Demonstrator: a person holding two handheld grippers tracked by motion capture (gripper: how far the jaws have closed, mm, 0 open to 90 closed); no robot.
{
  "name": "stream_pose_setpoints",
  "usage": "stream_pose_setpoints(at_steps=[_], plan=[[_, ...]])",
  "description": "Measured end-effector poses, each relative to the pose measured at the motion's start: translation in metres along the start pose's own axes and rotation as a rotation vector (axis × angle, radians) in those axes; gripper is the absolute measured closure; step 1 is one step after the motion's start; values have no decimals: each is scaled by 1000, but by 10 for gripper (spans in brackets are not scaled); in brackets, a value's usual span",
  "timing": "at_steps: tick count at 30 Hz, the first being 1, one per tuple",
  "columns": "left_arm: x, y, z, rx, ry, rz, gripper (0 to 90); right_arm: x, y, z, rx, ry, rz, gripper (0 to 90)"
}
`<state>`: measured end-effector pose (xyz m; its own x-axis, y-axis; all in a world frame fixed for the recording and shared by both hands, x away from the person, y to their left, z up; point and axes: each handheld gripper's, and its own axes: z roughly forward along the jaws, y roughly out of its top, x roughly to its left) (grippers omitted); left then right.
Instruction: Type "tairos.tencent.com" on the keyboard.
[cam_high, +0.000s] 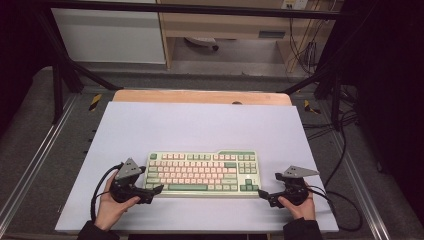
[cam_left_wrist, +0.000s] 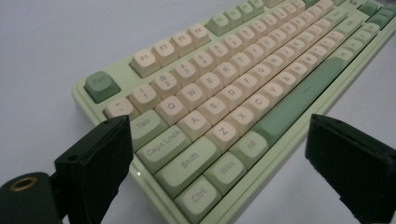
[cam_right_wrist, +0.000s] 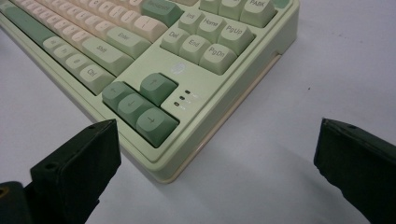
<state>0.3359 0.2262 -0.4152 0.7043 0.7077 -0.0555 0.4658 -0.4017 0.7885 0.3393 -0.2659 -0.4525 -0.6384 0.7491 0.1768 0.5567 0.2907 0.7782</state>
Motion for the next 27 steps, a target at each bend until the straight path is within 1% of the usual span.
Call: stream_pose_setpoints(at_steps=[2, 3, 5, 7, 8, 10, 11, 12, 13, 14, 15, 16, 17, 18, 19, 20, 22, 23, 25, 26, 27], plan=[[-3, 5, 4, 3, -1, 3, 87, 0, 0, 0, 0, 1, 2, 10], [-5, 7, 5, 3, 1, 4, 109, 0, 0, 0, 0, 2, 2, 10], [-8, 12, 10, 8, 4, 10, 118, 0, 0, 0, -1, 2, 2, 10], [-11, 16, 14, 8, 7, 13, 143, 0, 0, 0, 0, 2, 2, 10], [-13, 19, 16, 6, 3, 12, 171, 0, 0, 0, 0, 2, 1, 10], [-17, 23, 20, 7, 8, 17, 184, 0, 0, 0, -1, 3, 0, 10], [-18, 25, 22, 10, 9, 22, 210, 0, 0, 0, -1, 3, 0, 10], [-19, 26, 24, 12, 9, 20, 210, 0, 0, 0, -1, 3, 2, 10], [-20, 28, 26, 14, 8, 19, 238, 0, 0, 0, -1, 4, 2, 10], [-20, 29, 28, 14, 6, 18, 238, 0, 0, 0, -1, 4, 2, 10], [-21, 30, 30, 15, 6, 18, 280, 0, 0, 0, -1, 4, 2, 10], [-22, 32, 32, 17, 8, 17, 280, 0, 0, 0, -1, 4, 2, 10], [-22, 33, 34, 18, 7, 15, 317, 0, 0, 0, -1, 4, 2, 10], [-22, 34, 36, 18, 5, 13, 317, 0, 0, 0, -1, 4, 2, 10], [-22, 36, 38, 18, 4, 8, 355, 0, 0, 0, 0, 4, -1, 10], [-22, 37, 39, 18, 1, 4, 355, 0, 0, 0, 0, 4, -1, 10], [-22, 38, 42, 19, -4, -2, 390, 0, 0, 0, 0, 5, -1, 10], [-23, 39, 44, 23, -3, -4, 427, 0, 0, 0, 0, 5, 1, 10], [-23, 40, 46, 26, 1, -7, 441, 0, 0, 0, 0, 5, 1, 10], [-22, 40, 48, 27, 1, -8, 484, 0, 0, 0, 0, 6, 1, 10], [-22, 41, 49, 27, 3, -12, 484, 0, 0, 0, 0, 6, 1, 10]])
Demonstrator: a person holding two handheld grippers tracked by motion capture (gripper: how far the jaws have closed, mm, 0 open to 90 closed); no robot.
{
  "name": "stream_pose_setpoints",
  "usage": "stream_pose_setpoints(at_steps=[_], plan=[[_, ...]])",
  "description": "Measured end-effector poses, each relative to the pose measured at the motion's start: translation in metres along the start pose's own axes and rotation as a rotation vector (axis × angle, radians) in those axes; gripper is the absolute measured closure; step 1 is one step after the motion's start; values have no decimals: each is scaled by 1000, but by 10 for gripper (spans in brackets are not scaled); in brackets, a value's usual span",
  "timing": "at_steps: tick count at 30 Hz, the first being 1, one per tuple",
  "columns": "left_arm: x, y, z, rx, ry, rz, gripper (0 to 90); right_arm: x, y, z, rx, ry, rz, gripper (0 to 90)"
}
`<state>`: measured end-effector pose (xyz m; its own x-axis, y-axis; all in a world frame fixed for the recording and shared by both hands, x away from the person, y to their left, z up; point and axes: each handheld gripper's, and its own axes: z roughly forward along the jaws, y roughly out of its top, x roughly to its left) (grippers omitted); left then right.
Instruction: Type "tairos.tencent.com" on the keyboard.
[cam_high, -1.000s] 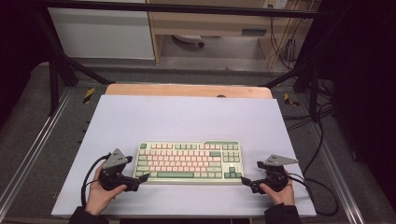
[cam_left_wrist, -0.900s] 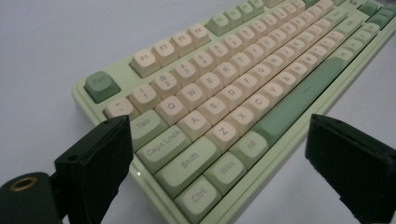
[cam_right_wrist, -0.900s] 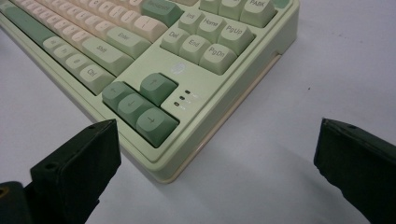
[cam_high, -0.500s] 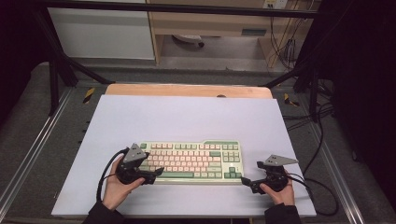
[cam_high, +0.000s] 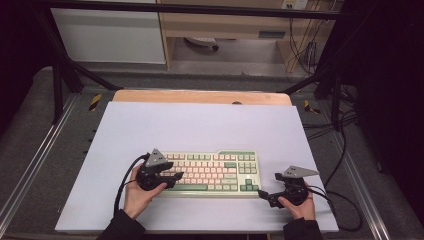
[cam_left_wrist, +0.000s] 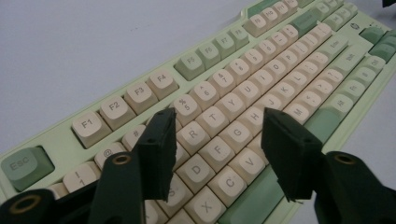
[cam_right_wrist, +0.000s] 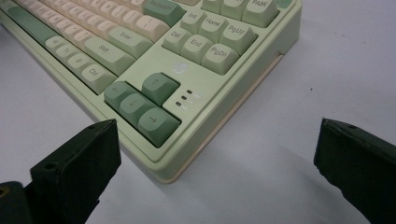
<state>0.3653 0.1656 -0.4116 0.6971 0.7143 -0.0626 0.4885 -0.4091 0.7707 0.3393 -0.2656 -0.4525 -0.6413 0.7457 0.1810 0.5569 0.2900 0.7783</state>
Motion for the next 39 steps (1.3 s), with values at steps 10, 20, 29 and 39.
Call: stream_pose_setpoints(at_steps=[10, 20, 29, 39], plan=[[1, 2, 11, -3, 13, -8, 725, 0, 0, 0, 3, 2, -1, 11], [-2, 3, 24, 5, 19, 1, 879, 0, 0, 1, 7, 3, 1, 11], [-1, 3, 30, 1, 19, 3, 898, 0, 0, 1, 9, 5, -4, 11], [-3, 1, 33, 5, 23, 17, 898, 0, 0, 1, 11, 5, 1, 11]])
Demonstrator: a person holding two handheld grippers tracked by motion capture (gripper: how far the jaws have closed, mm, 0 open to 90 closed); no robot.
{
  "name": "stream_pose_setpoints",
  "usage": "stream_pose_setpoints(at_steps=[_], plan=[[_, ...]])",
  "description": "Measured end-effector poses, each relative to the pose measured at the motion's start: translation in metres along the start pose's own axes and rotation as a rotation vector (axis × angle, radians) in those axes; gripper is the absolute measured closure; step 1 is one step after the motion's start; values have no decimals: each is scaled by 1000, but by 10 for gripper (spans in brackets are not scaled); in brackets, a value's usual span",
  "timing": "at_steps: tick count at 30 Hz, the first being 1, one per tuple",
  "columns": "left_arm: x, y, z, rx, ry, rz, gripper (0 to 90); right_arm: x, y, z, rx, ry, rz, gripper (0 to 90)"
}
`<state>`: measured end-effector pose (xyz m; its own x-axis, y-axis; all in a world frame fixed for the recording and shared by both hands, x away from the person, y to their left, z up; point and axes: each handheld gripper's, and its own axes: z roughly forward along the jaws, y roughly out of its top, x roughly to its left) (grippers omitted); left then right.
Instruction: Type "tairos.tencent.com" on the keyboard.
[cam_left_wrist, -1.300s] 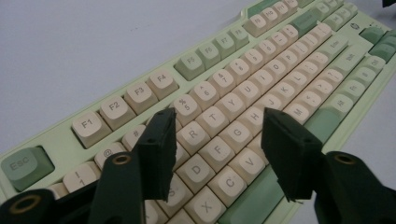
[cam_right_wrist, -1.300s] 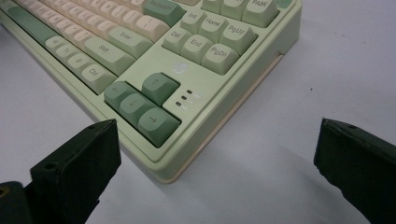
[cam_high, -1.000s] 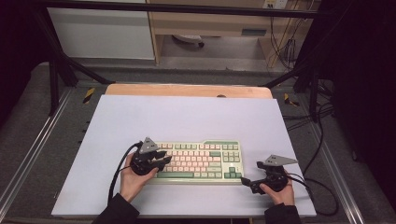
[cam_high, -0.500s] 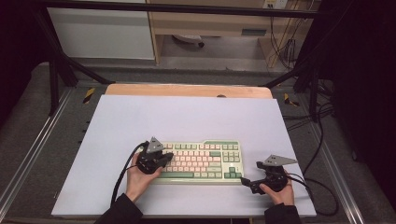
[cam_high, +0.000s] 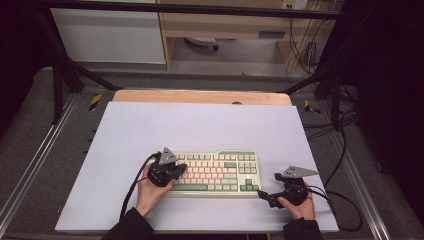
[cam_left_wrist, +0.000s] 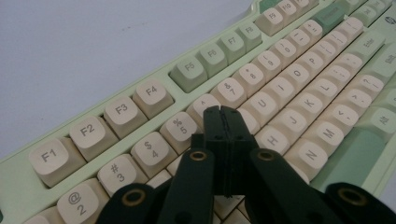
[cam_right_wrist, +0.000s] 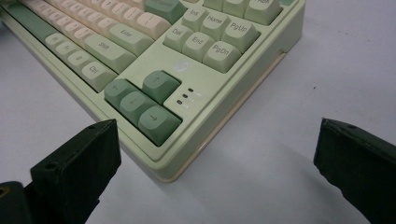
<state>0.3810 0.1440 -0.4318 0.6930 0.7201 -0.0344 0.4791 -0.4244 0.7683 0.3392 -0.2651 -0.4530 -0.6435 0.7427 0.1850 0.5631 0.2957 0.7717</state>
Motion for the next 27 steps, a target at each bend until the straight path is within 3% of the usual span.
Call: stream_pose_setpoints(at_steps=[12, 27], plan=[[-2, 0, -8, -8, -13, 9, 898, 0, 0, 0, -9, -2, -4, 11], [3, -8, -32, -18, -13, 13, 898, 0, 0, 0, -7, -2, -1, 11]])
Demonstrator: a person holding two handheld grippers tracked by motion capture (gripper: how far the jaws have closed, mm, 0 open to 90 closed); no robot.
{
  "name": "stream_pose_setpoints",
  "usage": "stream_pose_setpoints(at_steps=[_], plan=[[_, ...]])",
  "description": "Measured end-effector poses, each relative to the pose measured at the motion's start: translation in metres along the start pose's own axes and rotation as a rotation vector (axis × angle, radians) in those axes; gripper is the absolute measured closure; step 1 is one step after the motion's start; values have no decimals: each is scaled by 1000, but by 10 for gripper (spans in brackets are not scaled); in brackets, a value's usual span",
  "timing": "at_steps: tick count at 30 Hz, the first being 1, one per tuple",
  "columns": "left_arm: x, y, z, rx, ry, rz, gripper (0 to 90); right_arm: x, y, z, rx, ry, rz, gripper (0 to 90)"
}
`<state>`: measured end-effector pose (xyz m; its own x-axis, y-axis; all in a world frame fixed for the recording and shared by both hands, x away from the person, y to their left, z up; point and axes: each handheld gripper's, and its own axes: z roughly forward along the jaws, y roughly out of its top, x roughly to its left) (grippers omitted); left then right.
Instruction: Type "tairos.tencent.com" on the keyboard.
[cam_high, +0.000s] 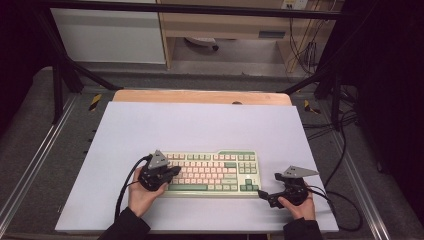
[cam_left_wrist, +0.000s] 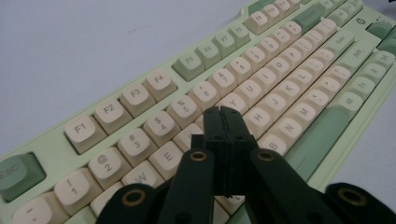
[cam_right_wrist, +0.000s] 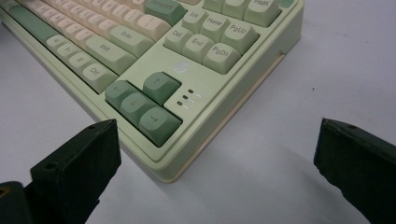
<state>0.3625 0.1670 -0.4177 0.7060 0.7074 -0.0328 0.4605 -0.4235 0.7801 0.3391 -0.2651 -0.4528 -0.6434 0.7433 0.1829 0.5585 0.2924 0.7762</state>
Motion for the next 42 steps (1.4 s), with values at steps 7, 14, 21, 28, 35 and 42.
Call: stream_pose_setpoints(at_steps=[7, 14, 21, 28, 35, 42], plan=[[6, -6, -12, 1, 14, -10, 898, 0, 0, 0, 1, 0, 3, 11], [13, -15, -26, -8, 35, -33, 898, 0, 0, 0, 3, 1, -1, 11], [23, -27, -35, -5, 58, -54, 899, 0, 0, 0, 5, -2, -1, 11], [29, -31, -28, -11, 67, -74, 899, 0, 0, 1, 8, -2, -1, 11], [29, -32, -23, -5, 64, -66, 899, 0, 0, 1, 8, -2, 1, 11], [28, -34, -18, 6, 59, -55, 899, 0, 0, 1, 9, -3, -2, 11]])
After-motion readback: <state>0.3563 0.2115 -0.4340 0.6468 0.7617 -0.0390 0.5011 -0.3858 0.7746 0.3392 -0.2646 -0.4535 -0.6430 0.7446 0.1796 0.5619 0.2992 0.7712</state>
